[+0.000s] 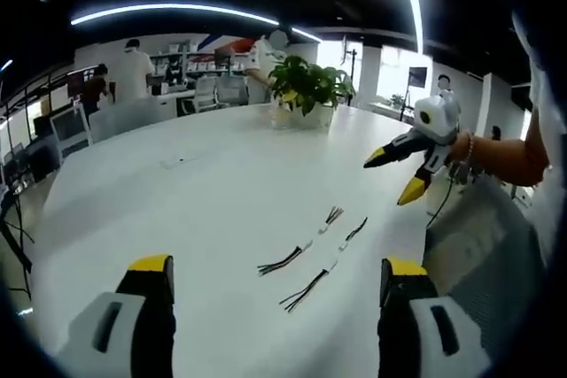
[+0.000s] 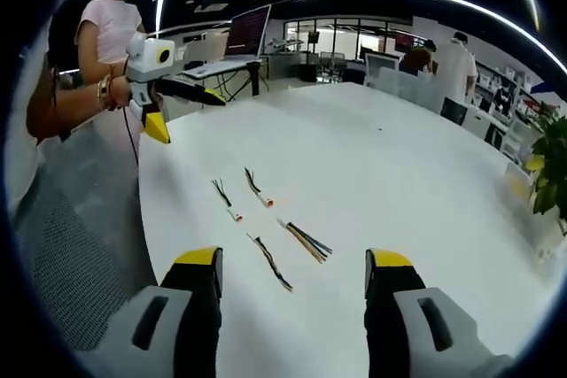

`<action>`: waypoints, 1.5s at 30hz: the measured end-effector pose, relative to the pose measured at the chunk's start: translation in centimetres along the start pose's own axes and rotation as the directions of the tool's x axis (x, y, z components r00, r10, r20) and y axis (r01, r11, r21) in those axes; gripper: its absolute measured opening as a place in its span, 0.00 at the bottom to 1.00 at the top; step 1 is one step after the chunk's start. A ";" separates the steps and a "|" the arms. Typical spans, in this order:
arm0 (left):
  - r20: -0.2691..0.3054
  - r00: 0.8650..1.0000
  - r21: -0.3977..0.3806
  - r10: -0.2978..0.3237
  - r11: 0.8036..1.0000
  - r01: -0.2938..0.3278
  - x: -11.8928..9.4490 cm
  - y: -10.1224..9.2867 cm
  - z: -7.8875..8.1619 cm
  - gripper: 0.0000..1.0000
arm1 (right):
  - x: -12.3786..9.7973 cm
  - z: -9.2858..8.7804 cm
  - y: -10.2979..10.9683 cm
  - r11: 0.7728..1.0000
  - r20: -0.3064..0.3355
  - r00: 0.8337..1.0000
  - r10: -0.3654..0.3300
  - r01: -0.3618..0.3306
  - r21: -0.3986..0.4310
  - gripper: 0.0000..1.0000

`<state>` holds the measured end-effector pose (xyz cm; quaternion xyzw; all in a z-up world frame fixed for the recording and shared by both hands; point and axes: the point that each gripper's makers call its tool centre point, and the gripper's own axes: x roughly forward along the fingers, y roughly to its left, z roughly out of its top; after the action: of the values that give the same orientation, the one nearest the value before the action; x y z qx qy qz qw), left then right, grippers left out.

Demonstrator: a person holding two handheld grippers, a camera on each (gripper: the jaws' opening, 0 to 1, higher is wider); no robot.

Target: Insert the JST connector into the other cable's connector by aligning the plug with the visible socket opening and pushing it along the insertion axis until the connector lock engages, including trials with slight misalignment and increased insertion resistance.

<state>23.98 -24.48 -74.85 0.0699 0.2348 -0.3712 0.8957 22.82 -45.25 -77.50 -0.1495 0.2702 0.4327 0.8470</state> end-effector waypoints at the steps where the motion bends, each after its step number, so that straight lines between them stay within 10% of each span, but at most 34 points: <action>1: -0.001 1.000 0.003 -0.001 1.000 0.001 0.1 0.1 0.0 0.96 | 0.1 0.0 -0.1 1.000 0.000 1.000 0.001 -0.001 -0.002 0.63; 45: -0.115 0.982 0.132 -0.147 0.978 0.162 6.3 0.2 0.0 0.89 | 3.5 0.3 -2.2 0.992 -0.057 0.995 0.081 -0.086 -0.090 0.56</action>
<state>28.04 -28.33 -77.83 0.1340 0.2595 -0.4512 0.8433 26.39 -44.05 -79.25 -0.1884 0.2784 0.4756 0.8129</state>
